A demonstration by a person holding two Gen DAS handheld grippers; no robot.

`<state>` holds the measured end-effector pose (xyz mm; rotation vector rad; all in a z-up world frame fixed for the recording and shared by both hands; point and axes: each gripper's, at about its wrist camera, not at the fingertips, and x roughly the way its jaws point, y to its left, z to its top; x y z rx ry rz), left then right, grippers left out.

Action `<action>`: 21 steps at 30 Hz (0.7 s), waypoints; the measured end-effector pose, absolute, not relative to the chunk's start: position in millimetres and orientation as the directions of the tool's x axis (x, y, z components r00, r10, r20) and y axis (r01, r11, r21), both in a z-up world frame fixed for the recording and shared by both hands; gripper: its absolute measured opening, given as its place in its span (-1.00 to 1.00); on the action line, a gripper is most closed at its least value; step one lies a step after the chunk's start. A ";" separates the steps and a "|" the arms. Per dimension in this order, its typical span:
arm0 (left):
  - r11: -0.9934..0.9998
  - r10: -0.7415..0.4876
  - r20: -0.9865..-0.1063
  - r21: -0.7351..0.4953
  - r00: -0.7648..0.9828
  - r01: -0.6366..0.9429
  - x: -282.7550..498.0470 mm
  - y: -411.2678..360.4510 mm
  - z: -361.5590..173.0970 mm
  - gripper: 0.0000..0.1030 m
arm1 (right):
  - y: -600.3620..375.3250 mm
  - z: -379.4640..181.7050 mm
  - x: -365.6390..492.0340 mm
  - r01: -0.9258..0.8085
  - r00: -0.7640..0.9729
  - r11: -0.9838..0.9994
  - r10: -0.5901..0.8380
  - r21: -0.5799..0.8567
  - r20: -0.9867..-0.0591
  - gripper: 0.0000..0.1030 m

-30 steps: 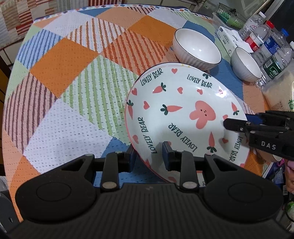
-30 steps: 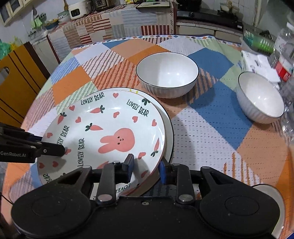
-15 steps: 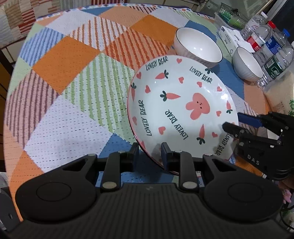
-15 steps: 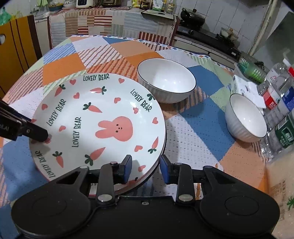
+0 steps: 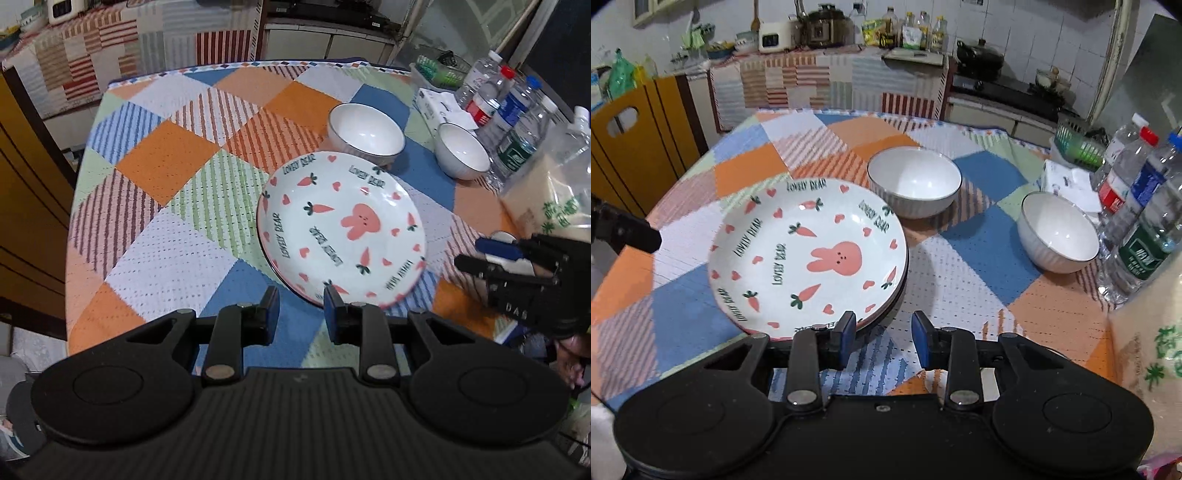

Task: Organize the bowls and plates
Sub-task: 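Move both grippers to the white bowl by the rice bag and grasp its rim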

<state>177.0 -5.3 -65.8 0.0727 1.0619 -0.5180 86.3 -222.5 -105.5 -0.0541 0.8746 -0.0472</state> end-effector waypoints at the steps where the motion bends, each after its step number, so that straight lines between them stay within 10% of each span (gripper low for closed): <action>1: 0.881 -0.363 -0.848 -0.178 0.386 0.438 170.8 -6.3 -61.5 -0.51 | -223.5 -101.5 82.2 0.016 0.649 0.998 -0.061 -0.067 -0.759 -0.24; 21: 0.864 -0.390 -0.798 -0.143 0.459 0.484 76.6 -79.5 0.0 0.36 | -281.3 -44.5 -16.8 -0.149 0.749 0.989 0.105 -0.012 -0.654 0.20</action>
